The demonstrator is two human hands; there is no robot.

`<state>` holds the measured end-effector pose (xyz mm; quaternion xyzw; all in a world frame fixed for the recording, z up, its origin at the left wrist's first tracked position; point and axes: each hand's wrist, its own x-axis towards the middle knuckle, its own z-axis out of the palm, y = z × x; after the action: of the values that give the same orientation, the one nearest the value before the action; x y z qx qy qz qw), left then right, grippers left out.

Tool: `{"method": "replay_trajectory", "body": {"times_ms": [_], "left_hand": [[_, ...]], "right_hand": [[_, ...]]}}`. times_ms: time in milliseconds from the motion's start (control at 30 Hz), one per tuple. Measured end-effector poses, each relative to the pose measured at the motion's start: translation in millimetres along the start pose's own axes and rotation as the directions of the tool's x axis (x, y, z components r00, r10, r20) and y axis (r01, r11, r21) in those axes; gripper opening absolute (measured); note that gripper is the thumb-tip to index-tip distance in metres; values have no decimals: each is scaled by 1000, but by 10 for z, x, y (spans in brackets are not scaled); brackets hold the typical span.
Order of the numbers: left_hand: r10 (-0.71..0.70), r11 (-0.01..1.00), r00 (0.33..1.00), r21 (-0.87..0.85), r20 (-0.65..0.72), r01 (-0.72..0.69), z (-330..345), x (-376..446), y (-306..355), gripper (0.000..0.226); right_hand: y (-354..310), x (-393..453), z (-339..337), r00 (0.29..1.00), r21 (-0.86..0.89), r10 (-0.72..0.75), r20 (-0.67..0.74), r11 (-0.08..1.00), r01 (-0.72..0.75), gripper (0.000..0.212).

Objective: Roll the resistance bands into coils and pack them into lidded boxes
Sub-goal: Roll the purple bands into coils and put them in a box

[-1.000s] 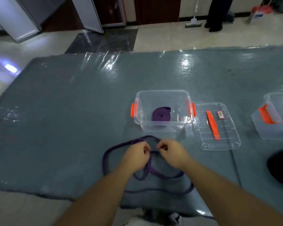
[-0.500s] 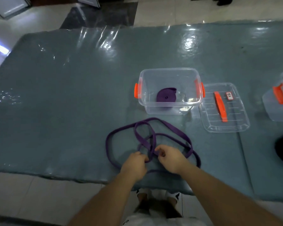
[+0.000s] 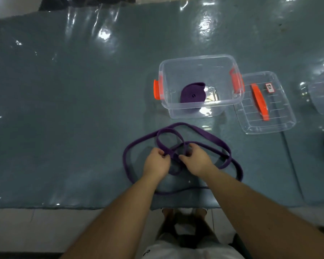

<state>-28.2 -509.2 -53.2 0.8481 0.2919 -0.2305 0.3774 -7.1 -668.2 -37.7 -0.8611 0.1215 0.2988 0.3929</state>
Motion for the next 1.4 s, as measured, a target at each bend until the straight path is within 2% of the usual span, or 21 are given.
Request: {"method": "replay_trajectory", "body": {"times_ms": [67,167,300,433,567,667,733,833,900,967,1000,1067,1133,1200,1267,1400], "left_hand": [[-30,1000,1000,-7,10,30,-20,70,66,29],[-63,996,997,-64,51,67,-66,108,174,36],[-91,918,987,-374,131,134,-173,38,394,41],[64,775,962,-621,267,121,-385,-148,765,39],[281,754,940,-650,194,-91,-614,-347,1158,28],[367,793,920,-563,135,-233,-824,-442,1421,19],[426,821,888,-487,174,-299,-989,-497,1568,13],[490,868,846,-209,207,-452,-1226,-614,1775,35],[536,840,819,-36,202,-541,-1374,-774,1940,46],[580,795,787,63,209,-603,-1534,-952,2094,47],[602,770,770,103,211,-630,-1609,-1024,2168,40],[649,704,735,212,196,-678,-1766,-1185,2331,17],[716,610,683,346,145,-713,-1923,-1332,2495,6],[764,551,635,400,109,-732,-2056,-1459,2636,8],[801,525,596,404,65,-749,-2179,-1568,2747,11],[865,484,501,304,-24,-820,-2366,-1755,2915,15]], "right_hand": [[-19,-24,14,1000,47,-20,-4,999,20,41],[-67,-113,-45,998,215,-55,28,976,48,38],[-227,-242,-280,988,308,-157,3,940,149,36],[-449,-330,-604,963,397,-269,-24,881,256,36],[-702,-454,-909,931,396,-363,-48,848,351,33],[-887,-595,-1133,908,423,-419,-35,817,393,18],[-988,-645,-1317,904,358,-406,-135,831,426,14],[-1092,-625,-1621,859,190,-395,-325,863,468,19],[-1170,-633,-1803,816,121,-454,-358,844,523,18],[-1268,-692,-1969,801,95,-511,-313,822,562,34],[-1324,-747,-2045,797,108,-542,-267,805,584,39],[-1423,-826,-2181,788,136,-591,-176,778,614,42],[-1517,-881,-2297,769,140,-629,-112,756,639,39],[-1616,-953,-2399,745,120,-659,-105,735,667,31],[-1712,-1036,-2511,711,86,-682,-171,709,700,19],[-1887,-1260,-2755,639,155,-726,-254,622,768,10]]}}
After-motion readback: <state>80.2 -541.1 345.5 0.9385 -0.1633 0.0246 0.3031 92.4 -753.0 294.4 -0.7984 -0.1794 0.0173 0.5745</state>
